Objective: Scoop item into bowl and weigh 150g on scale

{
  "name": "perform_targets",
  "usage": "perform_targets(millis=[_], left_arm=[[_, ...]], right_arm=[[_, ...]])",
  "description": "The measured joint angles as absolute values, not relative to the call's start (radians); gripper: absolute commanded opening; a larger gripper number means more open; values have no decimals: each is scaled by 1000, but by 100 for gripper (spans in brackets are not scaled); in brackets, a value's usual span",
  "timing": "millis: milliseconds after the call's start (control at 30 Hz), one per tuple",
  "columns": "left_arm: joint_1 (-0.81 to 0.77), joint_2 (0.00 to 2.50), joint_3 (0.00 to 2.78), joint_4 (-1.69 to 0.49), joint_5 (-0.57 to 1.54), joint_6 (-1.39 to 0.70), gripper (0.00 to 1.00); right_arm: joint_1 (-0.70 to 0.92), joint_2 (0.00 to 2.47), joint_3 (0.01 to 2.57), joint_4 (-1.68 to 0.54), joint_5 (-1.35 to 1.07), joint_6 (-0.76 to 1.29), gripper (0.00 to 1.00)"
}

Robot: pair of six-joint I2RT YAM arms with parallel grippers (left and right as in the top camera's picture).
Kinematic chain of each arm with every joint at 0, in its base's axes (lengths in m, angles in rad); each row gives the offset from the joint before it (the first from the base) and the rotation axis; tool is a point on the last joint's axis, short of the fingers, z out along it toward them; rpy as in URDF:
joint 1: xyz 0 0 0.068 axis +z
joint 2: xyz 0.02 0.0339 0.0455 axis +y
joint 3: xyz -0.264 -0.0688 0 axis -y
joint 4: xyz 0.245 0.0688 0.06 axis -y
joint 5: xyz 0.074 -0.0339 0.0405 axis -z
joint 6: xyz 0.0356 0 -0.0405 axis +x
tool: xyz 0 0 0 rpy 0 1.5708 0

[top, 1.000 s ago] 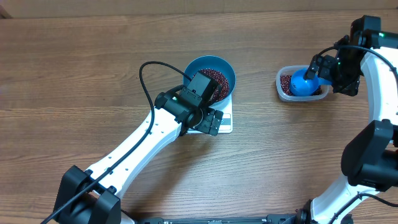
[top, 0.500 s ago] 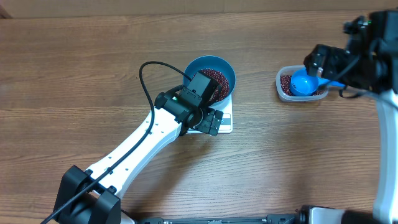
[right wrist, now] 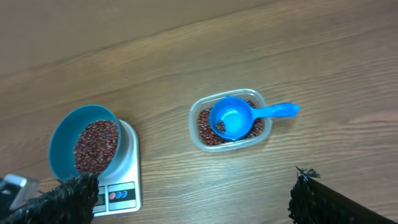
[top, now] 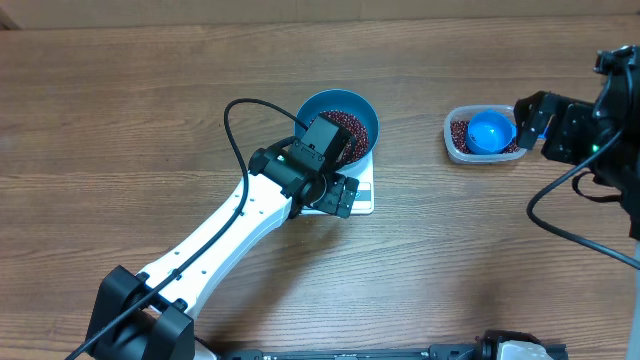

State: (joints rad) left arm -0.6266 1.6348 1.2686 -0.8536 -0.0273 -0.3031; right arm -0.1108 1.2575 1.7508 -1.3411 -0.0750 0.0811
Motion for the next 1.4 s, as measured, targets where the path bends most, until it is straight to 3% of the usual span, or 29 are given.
perform_targets(millis=[233, 500, 1033, 1400], left_arm=[[-627, 1635, 1269, -854, -27, -303, 100], [-627, 1635, 1269, -854, -27, -303, 100], [-627, 1635, 1269, -854, -27, -303, 99], [-627, 1635, 1269, -854, -27, -303, 100]], right_arm=[[-111, 1199, 1689, -1304, -64, 81, 100], [-111, 951, 1341, -793, -152, 78, 100], [-111, 649, 409, 110, -315, 170, 100], [-111, 483, 60, 215, -333, 243, 100]])
